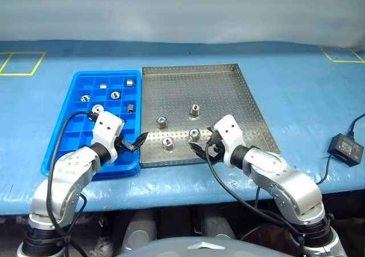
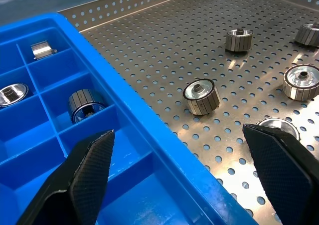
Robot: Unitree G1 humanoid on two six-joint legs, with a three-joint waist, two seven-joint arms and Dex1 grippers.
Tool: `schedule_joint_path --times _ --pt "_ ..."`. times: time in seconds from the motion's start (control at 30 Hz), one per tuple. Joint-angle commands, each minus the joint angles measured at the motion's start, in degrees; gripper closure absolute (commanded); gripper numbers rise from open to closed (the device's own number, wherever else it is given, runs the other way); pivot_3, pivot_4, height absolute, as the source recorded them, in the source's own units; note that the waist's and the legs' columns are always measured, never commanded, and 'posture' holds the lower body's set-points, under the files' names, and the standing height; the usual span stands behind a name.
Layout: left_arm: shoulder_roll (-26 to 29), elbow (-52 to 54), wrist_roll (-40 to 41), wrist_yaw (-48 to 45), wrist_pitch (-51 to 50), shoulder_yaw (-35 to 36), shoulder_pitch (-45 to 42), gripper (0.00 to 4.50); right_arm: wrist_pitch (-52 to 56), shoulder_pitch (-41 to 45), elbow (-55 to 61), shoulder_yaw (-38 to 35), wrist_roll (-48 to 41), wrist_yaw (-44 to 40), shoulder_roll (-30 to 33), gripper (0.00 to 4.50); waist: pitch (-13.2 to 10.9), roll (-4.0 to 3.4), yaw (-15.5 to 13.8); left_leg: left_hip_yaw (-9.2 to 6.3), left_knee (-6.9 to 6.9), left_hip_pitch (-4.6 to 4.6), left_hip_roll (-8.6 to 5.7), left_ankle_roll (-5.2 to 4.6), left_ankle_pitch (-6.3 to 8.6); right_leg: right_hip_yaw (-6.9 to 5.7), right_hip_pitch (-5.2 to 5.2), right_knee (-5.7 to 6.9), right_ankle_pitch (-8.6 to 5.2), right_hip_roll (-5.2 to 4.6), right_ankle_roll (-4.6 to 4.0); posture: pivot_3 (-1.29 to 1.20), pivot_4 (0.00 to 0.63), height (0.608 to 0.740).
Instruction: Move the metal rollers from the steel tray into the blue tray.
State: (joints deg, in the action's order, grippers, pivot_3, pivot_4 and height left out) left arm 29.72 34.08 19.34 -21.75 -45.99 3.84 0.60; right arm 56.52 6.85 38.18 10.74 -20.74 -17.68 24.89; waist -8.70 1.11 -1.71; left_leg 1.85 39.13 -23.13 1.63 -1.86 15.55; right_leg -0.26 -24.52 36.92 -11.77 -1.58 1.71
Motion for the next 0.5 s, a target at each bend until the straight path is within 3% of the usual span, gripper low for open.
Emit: schedule_joint_path --times 0.03,0.5 --pt "0.3 2.9 -0.3 0.7 -0.6 0.0 -0.5 0.02 -0.7 0.3 1.8 -0.2 0.1 -0.2 -0.1 0.02 0.0 0.00 0.0 0.00 0.00 0.00 0.00 0.00 0.00 0.00 0.00 0.00 0.00 0.00 0.00 0.09 0.150 0.740" --pt "0.8 3.1 2.2 -1.3 -3.0 0.7 -1.8 0.02 -0.9 0.1 1.7 0.5 0.4 0.3 -1.0 0.02 0.0 0.00 0.1 0.00 0.00 0.00 0.00 0.00 0.00 0.00 0.00 0.00 0.00 0.00 0.00 0.08 0.150 0.740"
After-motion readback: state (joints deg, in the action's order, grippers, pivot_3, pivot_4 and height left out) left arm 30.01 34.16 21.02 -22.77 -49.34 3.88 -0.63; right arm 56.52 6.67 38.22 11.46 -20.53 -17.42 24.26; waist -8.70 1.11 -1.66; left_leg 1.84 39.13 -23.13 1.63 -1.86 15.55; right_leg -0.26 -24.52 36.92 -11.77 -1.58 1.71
